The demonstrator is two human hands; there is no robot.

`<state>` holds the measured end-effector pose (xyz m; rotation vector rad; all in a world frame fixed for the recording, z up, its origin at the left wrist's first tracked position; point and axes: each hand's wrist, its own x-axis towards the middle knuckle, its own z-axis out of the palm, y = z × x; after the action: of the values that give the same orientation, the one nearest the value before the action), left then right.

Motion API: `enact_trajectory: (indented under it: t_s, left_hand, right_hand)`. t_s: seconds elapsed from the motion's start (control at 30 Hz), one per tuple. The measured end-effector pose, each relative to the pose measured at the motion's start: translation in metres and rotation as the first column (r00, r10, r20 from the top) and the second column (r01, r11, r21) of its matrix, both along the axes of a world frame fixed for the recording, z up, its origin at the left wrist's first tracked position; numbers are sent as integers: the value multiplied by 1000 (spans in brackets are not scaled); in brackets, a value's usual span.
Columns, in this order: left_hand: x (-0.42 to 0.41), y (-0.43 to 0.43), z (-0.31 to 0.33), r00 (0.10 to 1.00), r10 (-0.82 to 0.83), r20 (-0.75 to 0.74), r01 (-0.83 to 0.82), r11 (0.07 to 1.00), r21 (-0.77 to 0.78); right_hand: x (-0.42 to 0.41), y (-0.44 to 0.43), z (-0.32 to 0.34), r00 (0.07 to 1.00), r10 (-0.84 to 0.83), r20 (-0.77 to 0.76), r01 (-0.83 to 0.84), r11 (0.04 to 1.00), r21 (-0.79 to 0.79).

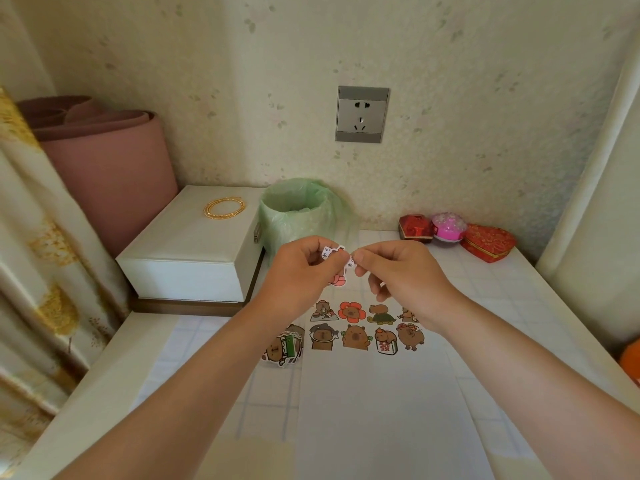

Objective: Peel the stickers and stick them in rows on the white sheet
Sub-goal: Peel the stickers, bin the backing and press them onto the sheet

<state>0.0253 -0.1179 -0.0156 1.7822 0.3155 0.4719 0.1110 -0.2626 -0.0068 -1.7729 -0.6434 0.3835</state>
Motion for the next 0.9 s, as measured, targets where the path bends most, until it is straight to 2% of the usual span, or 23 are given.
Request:
enact_trajectory:
  t_s: [0.63,0.83,0.9]
  left_hand:
    - [-1,-4,-4,1000,-16,3,16,997,71]
    - [1,-5,-4,1000,22,2,-22,1000,-14]
    - [1,-5,-8,992,127,5,-127,988,91]
  right_hand:
    - [-8,2,1,992,-34,122,45,995,-90]
    - [-5,0,1,999,-36,15,37,998,-58]
    - [-5,0,0,999,-51,20,52,997,-57]
